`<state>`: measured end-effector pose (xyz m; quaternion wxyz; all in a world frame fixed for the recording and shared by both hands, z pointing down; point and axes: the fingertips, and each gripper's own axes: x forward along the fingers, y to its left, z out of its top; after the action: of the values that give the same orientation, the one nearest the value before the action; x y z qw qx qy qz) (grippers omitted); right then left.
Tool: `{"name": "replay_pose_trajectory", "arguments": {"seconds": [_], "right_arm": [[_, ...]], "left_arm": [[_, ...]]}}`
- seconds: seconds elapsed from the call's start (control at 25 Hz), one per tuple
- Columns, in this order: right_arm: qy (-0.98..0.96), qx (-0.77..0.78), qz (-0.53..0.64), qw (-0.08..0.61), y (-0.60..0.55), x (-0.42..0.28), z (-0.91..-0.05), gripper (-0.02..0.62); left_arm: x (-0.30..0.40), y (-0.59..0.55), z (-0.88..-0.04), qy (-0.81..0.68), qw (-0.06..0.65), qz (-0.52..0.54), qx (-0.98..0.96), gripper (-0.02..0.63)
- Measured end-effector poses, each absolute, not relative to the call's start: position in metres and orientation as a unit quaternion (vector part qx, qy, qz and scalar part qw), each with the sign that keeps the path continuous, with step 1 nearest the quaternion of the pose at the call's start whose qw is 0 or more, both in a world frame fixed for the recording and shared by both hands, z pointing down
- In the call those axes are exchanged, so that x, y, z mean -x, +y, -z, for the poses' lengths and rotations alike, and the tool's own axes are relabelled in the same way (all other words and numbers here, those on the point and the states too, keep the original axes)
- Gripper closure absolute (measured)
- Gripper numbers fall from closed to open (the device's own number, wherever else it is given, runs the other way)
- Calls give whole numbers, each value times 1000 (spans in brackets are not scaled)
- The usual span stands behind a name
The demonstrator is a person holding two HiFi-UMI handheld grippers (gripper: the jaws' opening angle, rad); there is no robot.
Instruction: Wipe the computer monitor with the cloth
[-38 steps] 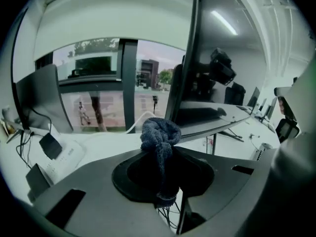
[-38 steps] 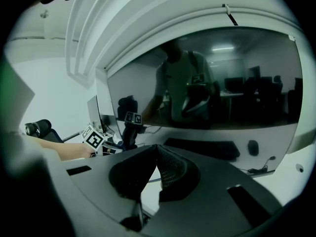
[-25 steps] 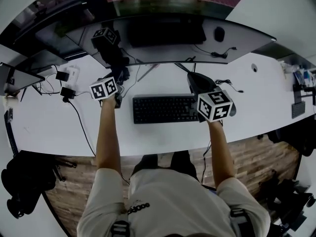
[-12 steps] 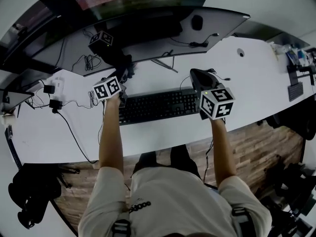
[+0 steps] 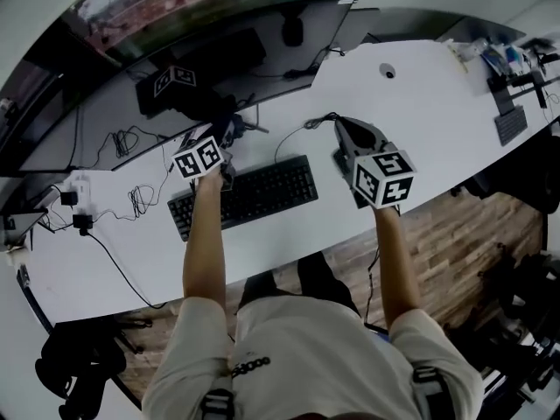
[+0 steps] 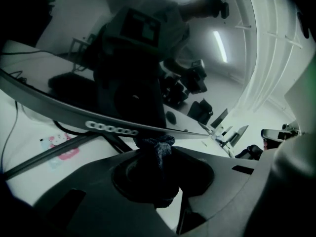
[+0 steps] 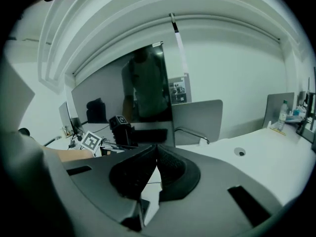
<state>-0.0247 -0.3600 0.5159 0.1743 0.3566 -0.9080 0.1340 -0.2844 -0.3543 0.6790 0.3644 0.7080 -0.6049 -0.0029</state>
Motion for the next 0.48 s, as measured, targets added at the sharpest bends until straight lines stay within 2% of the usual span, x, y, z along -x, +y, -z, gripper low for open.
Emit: {"name": "replay_pose_trajectory", "arguments": {"seconds": [0.48], "right_arm": [[-898, -381, -147, 165, -415, -72, -520, 591]], "left_arm": [[162, -432, -679, -569, 363, -15, -738, 515]]}}
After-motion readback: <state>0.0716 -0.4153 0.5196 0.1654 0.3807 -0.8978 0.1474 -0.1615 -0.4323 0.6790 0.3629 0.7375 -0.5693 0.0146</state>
